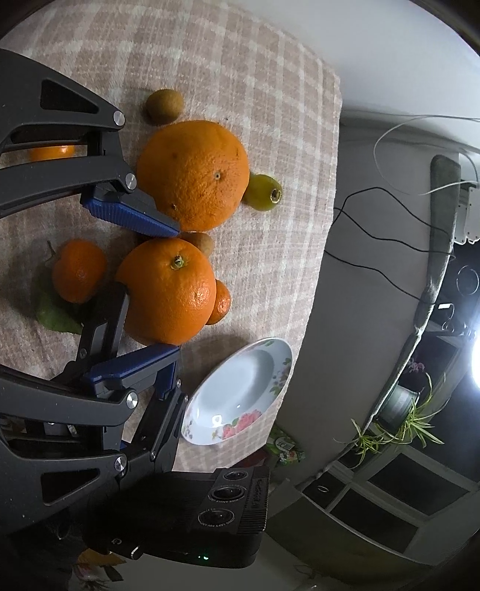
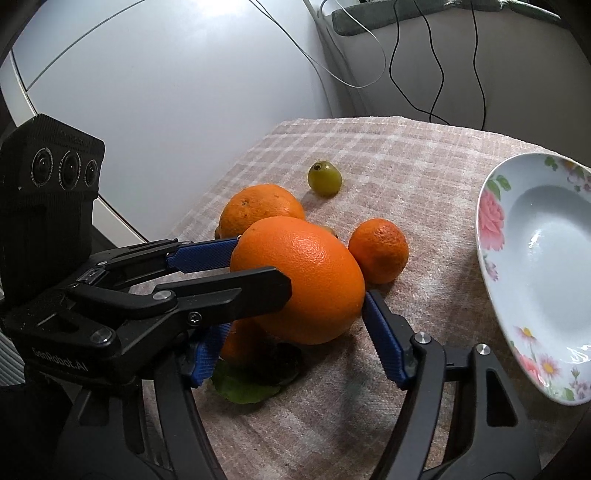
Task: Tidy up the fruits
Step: 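Carry the large orange with the right tool and lower onto the floral plate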
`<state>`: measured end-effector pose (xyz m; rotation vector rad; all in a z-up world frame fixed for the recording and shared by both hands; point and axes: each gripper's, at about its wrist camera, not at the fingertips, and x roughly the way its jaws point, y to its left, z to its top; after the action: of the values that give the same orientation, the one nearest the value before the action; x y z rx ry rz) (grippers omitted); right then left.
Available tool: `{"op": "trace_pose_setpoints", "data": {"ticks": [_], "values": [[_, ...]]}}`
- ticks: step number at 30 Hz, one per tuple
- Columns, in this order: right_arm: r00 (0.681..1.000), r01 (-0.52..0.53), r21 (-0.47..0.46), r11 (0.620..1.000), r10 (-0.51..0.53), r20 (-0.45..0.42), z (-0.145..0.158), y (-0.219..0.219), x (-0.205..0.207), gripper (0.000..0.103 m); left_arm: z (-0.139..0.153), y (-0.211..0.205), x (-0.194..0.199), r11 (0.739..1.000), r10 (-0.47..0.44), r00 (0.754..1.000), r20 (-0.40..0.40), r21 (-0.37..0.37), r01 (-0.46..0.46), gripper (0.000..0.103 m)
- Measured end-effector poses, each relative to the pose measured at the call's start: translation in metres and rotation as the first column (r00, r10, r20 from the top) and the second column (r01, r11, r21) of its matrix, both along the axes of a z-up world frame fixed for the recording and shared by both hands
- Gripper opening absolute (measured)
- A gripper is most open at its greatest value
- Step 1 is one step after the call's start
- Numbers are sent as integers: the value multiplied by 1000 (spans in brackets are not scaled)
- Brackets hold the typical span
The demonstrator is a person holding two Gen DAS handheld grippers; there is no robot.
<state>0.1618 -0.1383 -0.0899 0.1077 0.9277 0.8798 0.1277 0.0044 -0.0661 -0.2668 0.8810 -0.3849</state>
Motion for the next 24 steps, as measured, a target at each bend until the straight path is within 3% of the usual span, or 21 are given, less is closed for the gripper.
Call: {"op": "trace_pose_setpoints", "data": {"ticks": [11, 24], "values": [[997, 34, 21, 999, -35, 69, 31, -21, -4, 73, 31, -19, 4, 1000, -22, 997, 72, 3, 21, 59], [985, 143, 1, 990, -142, 99, 50, -96, 25, 73, 43, -92, 44, 994, -109, 989, 95, -17, 111, 59]]}}
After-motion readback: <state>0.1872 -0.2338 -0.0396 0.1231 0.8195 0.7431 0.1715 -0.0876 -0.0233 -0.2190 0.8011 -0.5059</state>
